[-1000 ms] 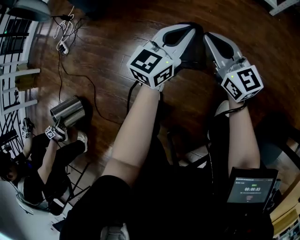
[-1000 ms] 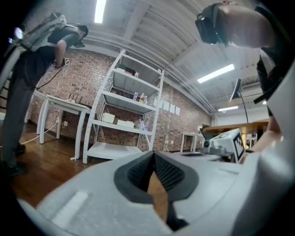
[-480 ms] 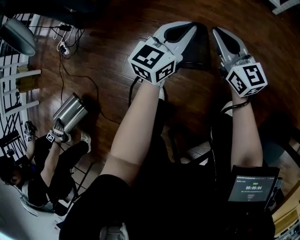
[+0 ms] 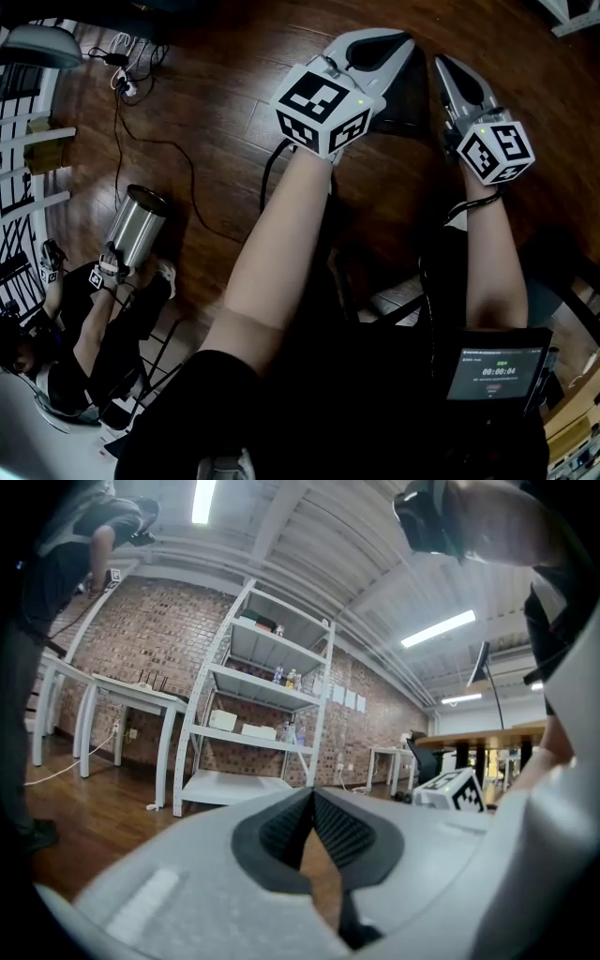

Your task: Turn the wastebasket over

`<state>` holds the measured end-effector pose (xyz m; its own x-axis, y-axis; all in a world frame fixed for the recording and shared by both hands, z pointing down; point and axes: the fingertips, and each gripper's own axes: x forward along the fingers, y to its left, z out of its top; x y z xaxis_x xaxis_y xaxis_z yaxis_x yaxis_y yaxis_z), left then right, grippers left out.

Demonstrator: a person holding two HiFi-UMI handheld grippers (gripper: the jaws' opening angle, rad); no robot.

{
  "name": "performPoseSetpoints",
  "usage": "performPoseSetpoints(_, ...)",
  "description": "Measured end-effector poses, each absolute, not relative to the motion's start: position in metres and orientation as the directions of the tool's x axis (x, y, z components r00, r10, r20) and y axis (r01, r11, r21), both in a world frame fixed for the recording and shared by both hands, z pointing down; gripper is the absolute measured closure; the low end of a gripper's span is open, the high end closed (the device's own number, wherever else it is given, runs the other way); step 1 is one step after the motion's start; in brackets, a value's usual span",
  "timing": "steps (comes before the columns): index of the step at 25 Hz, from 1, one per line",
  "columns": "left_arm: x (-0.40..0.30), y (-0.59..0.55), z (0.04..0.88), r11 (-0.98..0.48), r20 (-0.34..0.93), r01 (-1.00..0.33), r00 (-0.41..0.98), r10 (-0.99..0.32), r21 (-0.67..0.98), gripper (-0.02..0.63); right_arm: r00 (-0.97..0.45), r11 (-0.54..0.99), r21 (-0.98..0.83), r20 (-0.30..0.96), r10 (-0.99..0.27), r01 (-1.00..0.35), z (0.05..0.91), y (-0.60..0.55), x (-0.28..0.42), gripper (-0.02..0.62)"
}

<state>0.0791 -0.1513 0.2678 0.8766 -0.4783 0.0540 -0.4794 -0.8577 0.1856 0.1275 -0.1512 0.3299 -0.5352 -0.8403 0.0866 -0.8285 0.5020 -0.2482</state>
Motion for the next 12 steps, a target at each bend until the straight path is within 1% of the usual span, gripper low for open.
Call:
performPoseSetpoints(3, 0.077, -0.154, 0.269, -0.859, 0.046, -0.477, 0.878, -0.477, 0.186, 0.603, -0.535, 0.496, -0.261, 0.102, -0.839, -0.828, 0.343, -0.150, 0.127, 0.584)
performPoseSetpoints(7, 0.067, -0.158, 0.263, -0.854, 0.022, -0.481, 0.873, -0.487, 0.198, 0.603, -0.494, 0.433, -0.414, 0.046, -0.868, -0.800, 0.347, -0.158, 0.132, 0.583)
performPoseSetpoints(10, 0.062, -0.160, 0.259, -0.851, 0.009, -0.483, 0.871, -0.492, 0.207, 0.603, -0.443, 0.381, -0.572, -0.035, -0.896, -0.726, 0.357, -0.167, 0.138, 0.583)
performPoseSetpoints(12, 0.060, -0.161, 0.257, -0.847, -0.001, -0.485, 0.868, -0.497, 0.219, 0.603, -0.370, 0.337, -0.707, -0.113, -0.922, -0.623, 0.371, -0.170, 0.150, 0.584)
